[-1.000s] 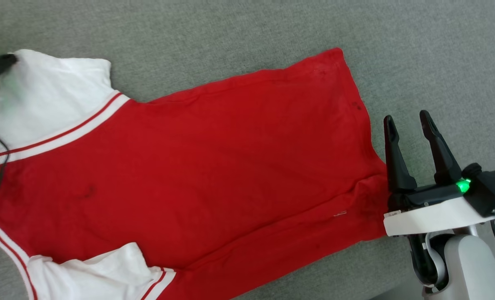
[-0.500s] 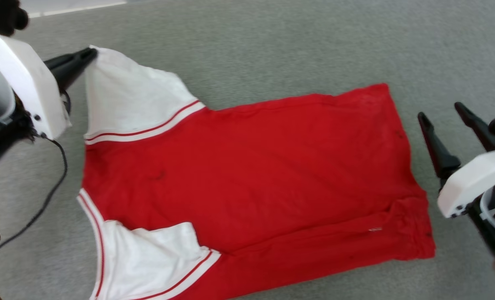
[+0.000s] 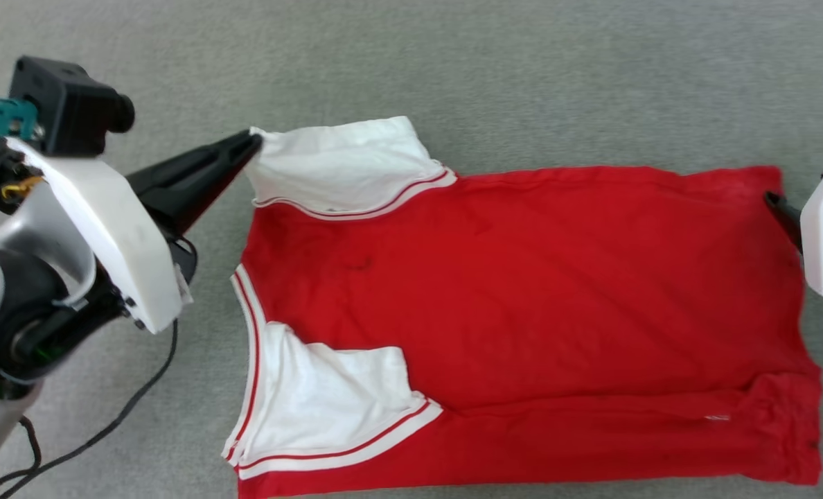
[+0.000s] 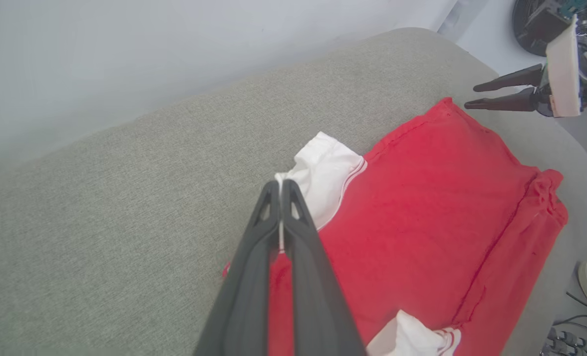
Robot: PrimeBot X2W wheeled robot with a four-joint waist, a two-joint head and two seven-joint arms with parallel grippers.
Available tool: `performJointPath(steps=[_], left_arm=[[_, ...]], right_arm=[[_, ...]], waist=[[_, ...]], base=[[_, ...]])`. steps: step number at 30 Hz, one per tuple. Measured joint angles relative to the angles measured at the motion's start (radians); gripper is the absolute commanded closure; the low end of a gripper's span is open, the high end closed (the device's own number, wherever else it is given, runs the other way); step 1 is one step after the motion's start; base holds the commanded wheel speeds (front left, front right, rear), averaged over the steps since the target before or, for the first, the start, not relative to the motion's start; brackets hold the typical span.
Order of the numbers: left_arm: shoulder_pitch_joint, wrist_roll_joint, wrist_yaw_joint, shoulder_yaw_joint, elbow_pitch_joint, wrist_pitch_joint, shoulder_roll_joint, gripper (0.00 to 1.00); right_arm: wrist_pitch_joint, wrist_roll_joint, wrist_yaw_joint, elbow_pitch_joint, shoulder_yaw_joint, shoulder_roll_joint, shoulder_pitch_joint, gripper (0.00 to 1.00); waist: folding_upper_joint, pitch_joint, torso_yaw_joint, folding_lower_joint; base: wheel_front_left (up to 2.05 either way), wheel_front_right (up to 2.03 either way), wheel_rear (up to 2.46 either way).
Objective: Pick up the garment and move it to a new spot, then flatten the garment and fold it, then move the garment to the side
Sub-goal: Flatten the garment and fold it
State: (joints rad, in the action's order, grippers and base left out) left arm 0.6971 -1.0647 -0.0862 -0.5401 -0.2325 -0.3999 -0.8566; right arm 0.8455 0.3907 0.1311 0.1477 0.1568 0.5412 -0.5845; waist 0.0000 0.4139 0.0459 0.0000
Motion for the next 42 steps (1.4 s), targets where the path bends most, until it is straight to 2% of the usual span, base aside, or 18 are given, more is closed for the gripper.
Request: performJointPath(steps=[4,14,15,16,17,27,34,42], left_arm=[[-0.018,0.02,0.011,-0.013,-0.047,0.017,0.015,1.0],[-0.039,0.042,0.017,-0.057,-0.068,0.034,0.056,1.0],[-0.039,0.043,0.017,-0.059,-0.067,0.034,0.059,1.0],[-0.04,0.043,0.017,-0.061,-0.065,0.035,0.062,1.0],[-0.041,0.043,0.017,-0.062,-0.062,0.035,0.063,1.0],[-0.101,0.038,0.035,-0.041,-0.011,0.096,0.062,1.0],[-0.208,0.003,0.064,-0.021,-0.007,0.142,0.035,1.0],[-0.378,-0.034,0.114,-0.002,-0.041,0.198,-0.016,1.0]], right_arm=[[0.016,-0.012,0.0,0.08,0.039,0.019,-0.031,0.0],[-0.02,-0.007,0.0,0.18,0.104,0.041,-0.055,0.0],[-0.027,-0.007,0.0,0.186,0.113,0.047,-0.058,0.3],[-0.036,-0.006,0.0,0.195,0.119,0.05,-0.062,0.78],[-0.046,-0.002,0.0,0.205,0.121,0.05,-0.064,1.0],[-0.209,0.037,0.0,0.281,0.114,0.009,-0.06,1.0],[-0.275,0.078,0.0,0.193,0.076,0.004,0.024,1.0],[-0.309,0.103,0.0,0.049,-0.004,-0.026,0.227,1.0]], waist=[[0.0,0.022,0.043,0.0],[0.0,0.05,0.102,-0.0004],[0.0,0.051,0.105,-0.0004],[0.0,0.051,0.107,-0.0004],[0.0,0.05,0.107,-0.0004],[0.0,-0.025,0.088,0.0001],[0.0,-0.121,0.063,0.0],[0.0,-0.222,0.037,0.0]], base=[[0.0,0.0,0.0],[0.0,0.0,0.0],[0.0,0.0,0.0],[0.0,0.0,0.0],[0.0,0.0,0.0],[0.0,0.0,0.0],[0.0,0.0,0.0],[0.0,0.0,0.0]])
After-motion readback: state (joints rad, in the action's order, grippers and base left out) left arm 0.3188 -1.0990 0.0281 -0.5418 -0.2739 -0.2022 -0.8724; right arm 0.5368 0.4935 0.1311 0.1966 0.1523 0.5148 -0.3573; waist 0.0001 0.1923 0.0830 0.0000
